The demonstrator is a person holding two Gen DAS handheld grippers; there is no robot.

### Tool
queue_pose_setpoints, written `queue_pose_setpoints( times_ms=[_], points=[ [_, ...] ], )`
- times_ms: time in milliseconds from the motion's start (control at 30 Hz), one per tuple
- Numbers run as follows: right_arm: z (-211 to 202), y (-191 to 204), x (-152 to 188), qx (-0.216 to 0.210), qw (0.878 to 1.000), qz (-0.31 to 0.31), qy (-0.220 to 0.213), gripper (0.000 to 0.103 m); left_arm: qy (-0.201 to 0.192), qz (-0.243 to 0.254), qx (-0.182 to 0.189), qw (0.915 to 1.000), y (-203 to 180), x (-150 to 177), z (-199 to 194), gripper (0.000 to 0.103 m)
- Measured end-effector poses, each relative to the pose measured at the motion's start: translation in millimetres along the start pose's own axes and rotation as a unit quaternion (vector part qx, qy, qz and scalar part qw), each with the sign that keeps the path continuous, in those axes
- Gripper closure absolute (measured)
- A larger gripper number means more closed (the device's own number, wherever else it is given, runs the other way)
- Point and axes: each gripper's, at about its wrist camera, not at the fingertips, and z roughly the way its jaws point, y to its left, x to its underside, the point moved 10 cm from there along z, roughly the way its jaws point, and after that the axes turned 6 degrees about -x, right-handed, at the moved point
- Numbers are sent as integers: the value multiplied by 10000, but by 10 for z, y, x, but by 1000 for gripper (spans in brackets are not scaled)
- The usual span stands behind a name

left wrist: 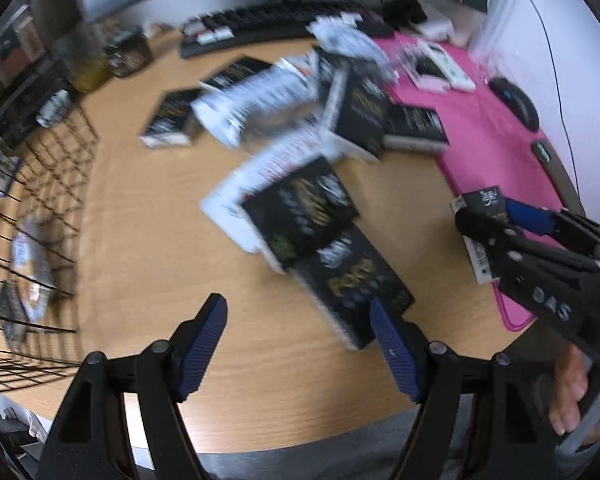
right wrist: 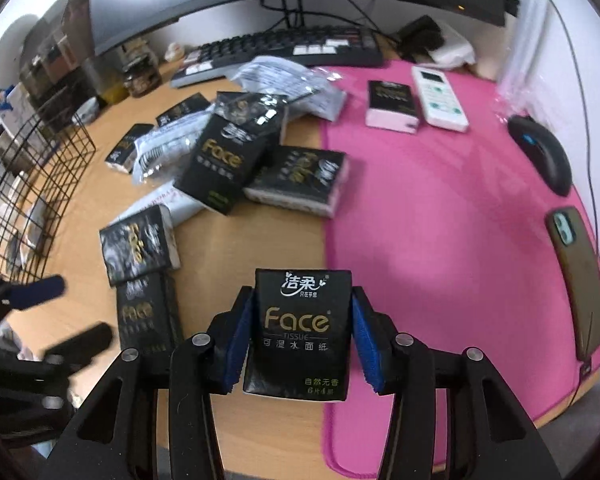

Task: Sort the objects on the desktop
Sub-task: 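Grasp another black Face tissue pack with the left gripper while the right gripper holds its pack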

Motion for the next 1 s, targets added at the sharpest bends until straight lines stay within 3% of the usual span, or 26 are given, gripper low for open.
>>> queue_pose_setpoints(
  times_ms=[300,533,900,1000],
  points=[
    [-22,-121,75,30,10000,-35,15,56,-14,-446,321,9985,-167,-157,62,24],
    [-12,-155,82,35,10000,43,17,56,170,-434,484,9977,-240,-153,199,23],
    [20,-80,116,-1,10000,-25,53,56,245,141,430,9987,-128,63,101,28],
    [47,-77,127,-19,10000,-23,90,56,300,38,493,9983,-131,71,85,27]
  ],
)
